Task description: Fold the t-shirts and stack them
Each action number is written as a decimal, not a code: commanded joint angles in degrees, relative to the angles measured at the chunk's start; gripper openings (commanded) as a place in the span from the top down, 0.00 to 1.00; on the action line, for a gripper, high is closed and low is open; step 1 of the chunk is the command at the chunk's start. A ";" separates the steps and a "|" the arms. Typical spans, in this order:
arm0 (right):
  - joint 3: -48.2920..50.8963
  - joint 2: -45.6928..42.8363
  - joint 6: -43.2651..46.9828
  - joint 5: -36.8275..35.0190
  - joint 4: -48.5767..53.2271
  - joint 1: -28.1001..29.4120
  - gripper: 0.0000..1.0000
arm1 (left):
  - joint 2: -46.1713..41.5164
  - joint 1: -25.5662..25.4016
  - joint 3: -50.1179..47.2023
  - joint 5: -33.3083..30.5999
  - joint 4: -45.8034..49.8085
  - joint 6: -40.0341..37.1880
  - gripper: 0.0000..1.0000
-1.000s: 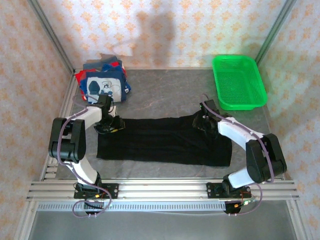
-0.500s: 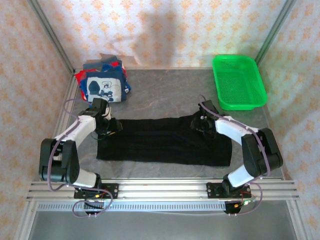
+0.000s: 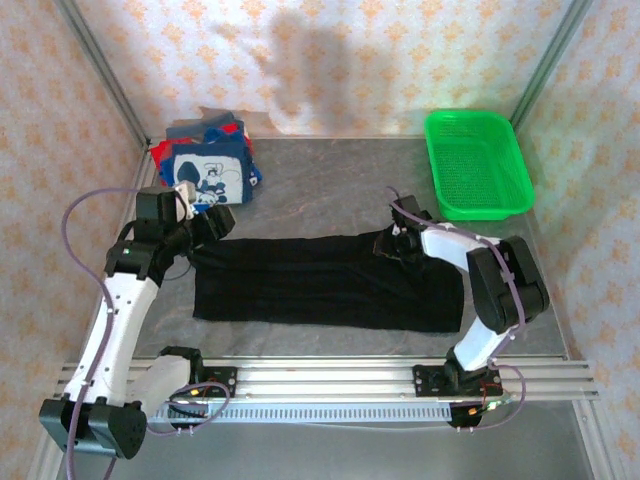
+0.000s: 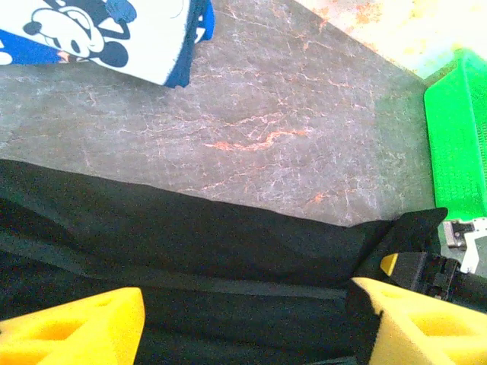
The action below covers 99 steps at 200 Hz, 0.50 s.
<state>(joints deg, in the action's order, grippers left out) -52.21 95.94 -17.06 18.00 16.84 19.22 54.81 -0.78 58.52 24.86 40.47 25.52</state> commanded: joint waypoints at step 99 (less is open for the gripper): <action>1.65 -4.76 2.39 5.79 0.80 0.23 0.97 | -3.04 -0.41 -1.00 -4.26 6.55 -0.16 0.29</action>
<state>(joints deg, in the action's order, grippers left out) -51.79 94.65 -15.07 22.81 16.69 19.25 52.53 -0.78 58.41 22.15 45.69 25.52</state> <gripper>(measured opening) 0.067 0.713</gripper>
